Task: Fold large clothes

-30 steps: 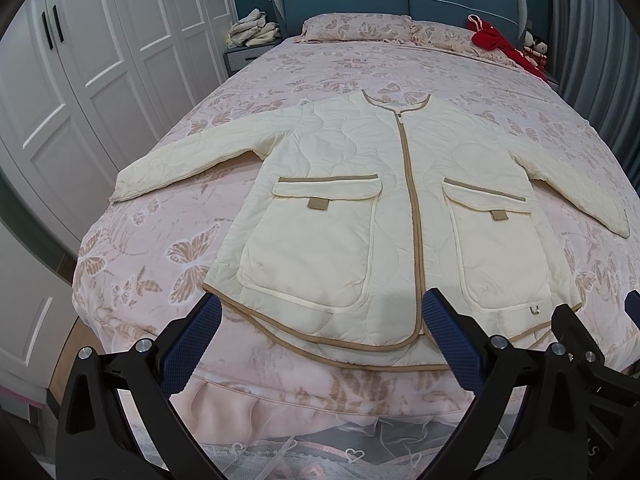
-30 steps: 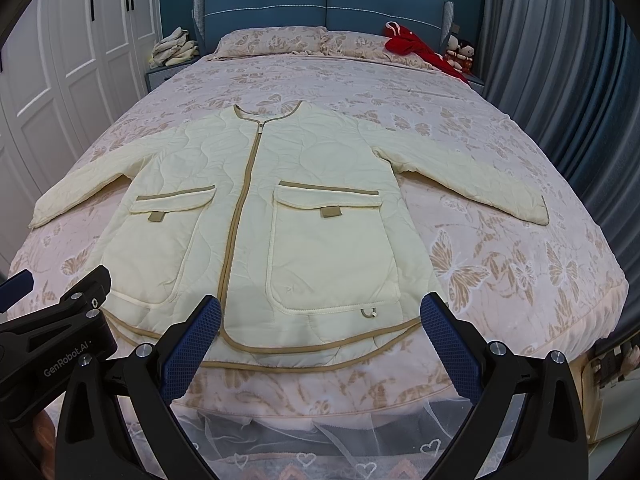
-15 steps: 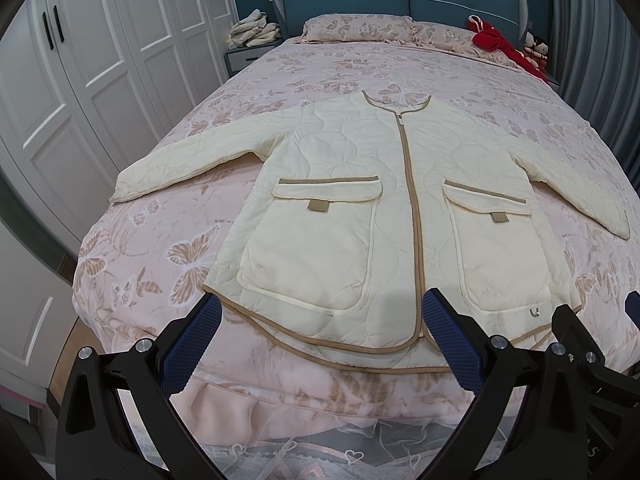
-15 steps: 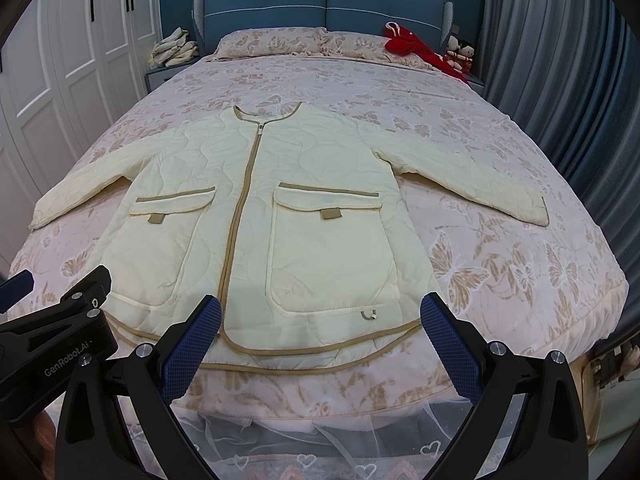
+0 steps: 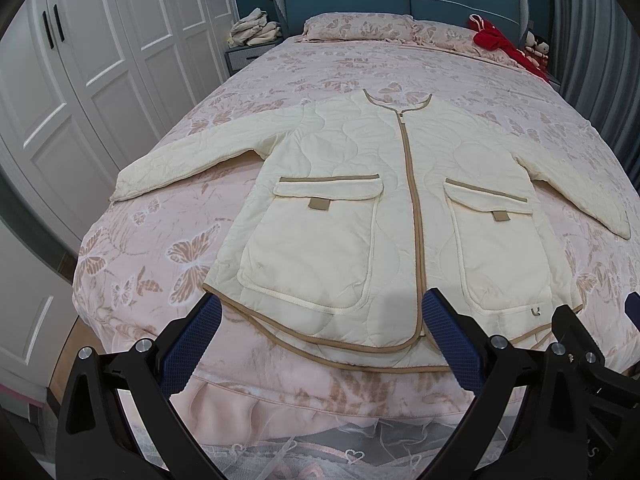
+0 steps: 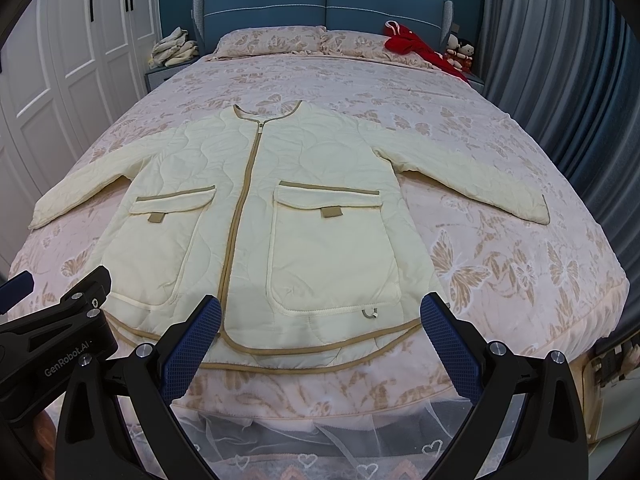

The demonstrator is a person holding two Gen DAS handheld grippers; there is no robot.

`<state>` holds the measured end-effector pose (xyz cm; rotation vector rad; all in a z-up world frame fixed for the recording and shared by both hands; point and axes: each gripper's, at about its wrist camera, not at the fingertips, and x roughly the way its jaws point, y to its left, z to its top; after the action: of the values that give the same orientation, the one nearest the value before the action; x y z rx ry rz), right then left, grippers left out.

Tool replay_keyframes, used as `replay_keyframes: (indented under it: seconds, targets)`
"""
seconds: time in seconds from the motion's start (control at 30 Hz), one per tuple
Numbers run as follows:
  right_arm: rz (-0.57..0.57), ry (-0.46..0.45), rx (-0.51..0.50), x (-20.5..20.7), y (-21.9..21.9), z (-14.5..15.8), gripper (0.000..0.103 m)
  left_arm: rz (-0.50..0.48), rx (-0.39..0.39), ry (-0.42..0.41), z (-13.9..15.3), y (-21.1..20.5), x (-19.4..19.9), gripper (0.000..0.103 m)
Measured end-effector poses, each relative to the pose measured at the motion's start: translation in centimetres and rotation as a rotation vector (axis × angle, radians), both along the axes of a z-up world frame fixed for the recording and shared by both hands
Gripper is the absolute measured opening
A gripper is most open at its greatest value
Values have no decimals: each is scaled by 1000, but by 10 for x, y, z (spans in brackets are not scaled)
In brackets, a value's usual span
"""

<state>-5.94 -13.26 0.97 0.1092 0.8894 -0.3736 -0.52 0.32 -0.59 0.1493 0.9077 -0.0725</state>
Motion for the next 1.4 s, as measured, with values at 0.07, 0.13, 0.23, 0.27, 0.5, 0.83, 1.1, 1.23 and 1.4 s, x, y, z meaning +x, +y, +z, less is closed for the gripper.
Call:
replay_keyframes:
  seconds: [0.07, 0.13, 0.23, 0.27, 0.5, 0.83, 1.1, 1.23, 1.4]
  targets:
    - [0, 1, 1, 0, 0, -1, 98, 0, -1, 0, 0, 0, 0, 98]
    - [0, -1, -1, 0, 0, -1, 98, 0, -1, 0, 0, 0, 0, 98]
    - [0, 1, 1, -1, 0, -2, 98, 0, -1, 0, 0, 0, 0, 98]
    - [0, 0, 2, -1, 1, -2, 98, 1, -1, 1, 0, 1, 0, 98]
    - [4, 0, 5, 0, -2, -1, 98, -2, -3, 3, -1, 2, 0, 98]
    - [-1, 10, 64, 18, -24, -20, 98, -9, 3, 16, -11, -4, 22, 98]
    - [-158, -65, 82, 47, -152, -27, 98, 14, -45, 85, -31, -2, 73, 98]
    - [-359, -114, 173, 54, -273, -44, 98, 59, -64, 108, -42, 2, 100, 98]
    - [-624, -154, 247, 51, -406, -74, 98, 111, -84, 121, -56, 4, 131, 98]
